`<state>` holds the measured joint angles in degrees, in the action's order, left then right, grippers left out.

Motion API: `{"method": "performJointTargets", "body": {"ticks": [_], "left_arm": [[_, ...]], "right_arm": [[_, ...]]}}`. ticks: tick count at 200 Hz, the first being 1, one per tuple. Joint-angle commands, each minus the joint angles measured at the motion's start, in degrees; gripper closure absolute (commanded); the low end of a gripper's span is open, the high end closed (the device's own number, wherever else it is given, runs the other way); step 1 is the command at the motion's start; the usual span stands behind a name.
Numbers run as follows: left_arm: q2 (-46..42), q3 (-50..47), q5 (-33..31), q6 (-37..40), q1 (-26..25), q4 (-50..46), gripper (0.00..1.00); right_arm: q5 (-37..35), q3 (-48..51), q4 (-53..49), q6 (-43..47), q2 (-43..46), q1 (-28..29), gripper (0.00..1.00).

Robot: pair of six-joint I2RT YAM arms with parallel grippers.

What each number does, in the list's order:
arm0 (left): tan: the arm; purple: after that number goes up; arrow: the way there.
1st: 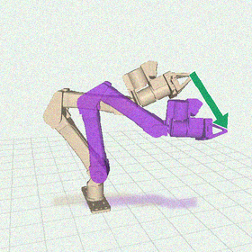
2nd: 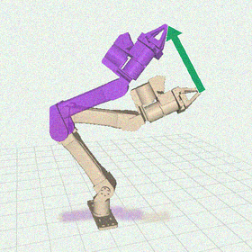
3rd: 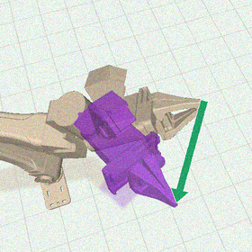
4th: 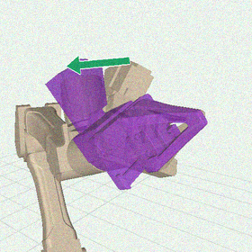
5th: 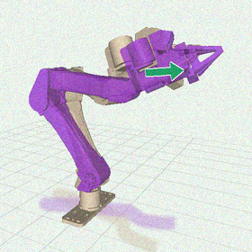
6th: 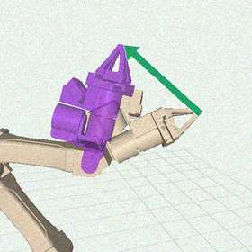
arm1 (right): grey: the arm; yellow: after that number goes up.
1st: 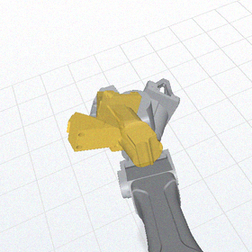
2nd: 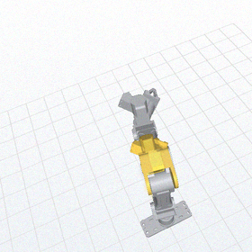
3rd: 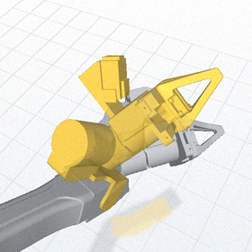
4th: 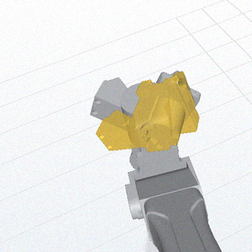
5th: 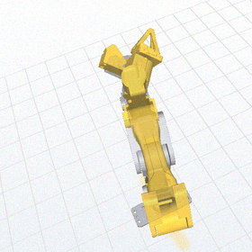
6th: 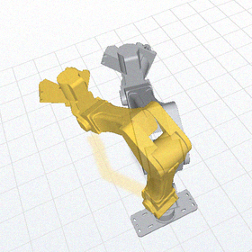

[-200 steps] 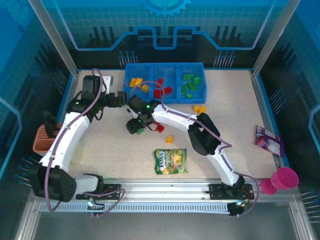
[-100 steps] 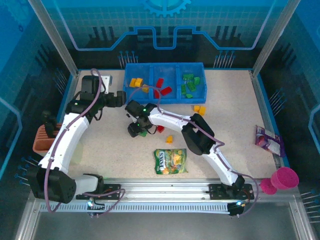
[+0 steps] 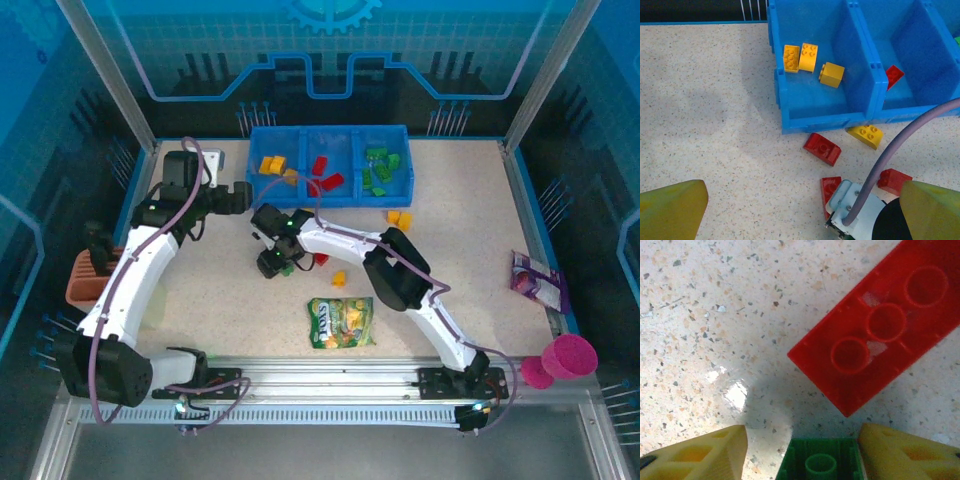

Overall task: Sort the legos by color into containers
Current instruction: Pick up the lego from the center of the table.

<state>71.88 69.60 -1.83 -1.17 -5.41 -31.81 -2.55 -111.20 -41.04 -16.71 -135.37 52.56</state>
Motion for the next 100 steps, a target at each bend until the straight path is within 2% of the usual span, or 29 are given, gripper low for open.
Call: {"method": "performJointTargets", "body": {"ticks": [1,48,83,100], "left_arm": [[-1.39,1.06,0.82,-0.37,0.75,-0.18,0.01],[-1.56,1.08,0.78,-0.41,0.75,-0.18,0.01],[0.02,1.31,0.03,-0.67,0.75,-1.03,0.01],[1.07,1.70,-0.96,-0.93,0.45,-1.94,0.01]], "right_arm": [[-1.20,3.35,-6.78,0.62,1.57,0.32,0.44],[-2.39,4.10,-8.06,1.67,1.77,0.19,0.73],[-1.42,6.14,-7.83,3.48,12.04,-3.19,0.77],[-3.75,6.50,-8.50,5.75,18.31,-5.96,0.77]]}}
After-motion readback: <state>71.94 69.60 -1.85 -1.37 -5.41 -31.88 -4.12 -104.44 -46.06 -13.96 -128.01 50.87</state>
